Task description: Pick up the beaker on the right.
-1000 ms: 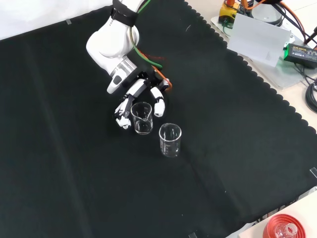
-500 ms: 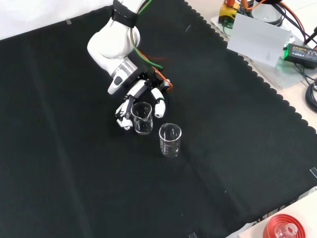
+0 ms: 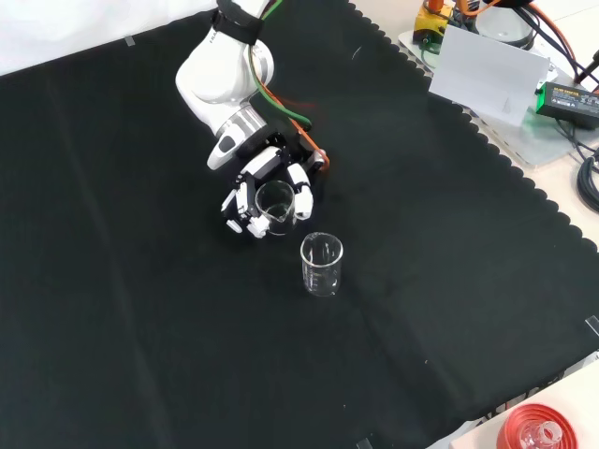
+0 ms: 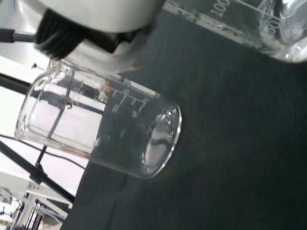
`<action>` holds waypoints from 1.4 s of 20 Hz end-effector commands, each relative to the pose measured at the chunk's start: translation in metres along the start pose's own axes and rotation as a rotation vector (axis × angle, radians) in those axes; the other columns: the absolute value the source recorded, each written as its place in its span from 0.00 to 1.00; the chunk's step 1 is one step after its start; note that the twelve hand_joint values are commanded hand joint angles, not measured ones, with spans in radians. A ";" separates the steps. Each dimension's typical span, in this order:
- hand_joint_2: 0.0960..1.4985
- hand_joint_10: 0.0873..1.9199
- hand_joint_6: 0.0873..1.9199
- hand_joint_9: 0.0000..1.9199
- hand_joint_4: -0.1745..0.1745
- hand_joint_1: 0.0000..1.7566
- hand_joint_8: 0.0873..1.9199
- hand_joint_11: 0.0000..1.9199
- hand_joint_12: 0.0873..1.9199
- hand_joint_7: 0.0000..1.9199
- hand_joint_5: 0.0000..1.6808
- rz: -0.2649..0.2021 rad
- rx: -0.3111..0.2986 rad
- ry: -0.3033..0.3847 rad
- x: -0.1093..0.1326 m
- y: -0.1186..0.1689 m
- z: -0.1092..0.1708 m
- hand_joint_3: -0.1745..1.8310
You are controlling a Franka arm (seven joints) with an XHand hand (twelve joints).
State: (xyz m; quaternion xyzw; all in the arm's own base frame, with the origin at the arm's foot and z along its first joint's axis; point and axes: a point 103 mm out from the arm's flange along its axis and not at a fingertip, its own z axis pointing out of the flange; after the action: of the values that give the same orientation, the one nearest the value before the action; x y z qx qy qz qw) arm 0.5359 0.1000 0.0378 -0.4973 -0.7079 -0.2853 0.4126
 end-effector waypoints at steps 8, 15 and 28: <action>0.37 0.23 0.30 0.53 0.75 0.73 0.05 0.15 0.67 0.78 0.79 -0.055 -0.045 -0.036 0.020 0.006 -0.015 0.42; 0.36 0.23 0.29 0.54 0.76 0.74 0.03 0.15 0.67 0.79 0.79 -0.064 -0.045 -0.050 0.024 0.007 -0.016 0.43; 0.34 0.23 0.29 0.55 0.77 0.74 0.00 0.16 0.67 0.82 0.79 -0.088 -0.044 -0.087 0.041 0.009 -0.023 0.45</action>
State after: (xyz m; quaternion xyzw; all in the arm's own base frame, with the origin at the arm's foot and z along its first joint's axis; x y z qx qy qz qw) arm 0.5452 0.1018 0.0790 -0.4878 -0.7350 -0.3000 0.3632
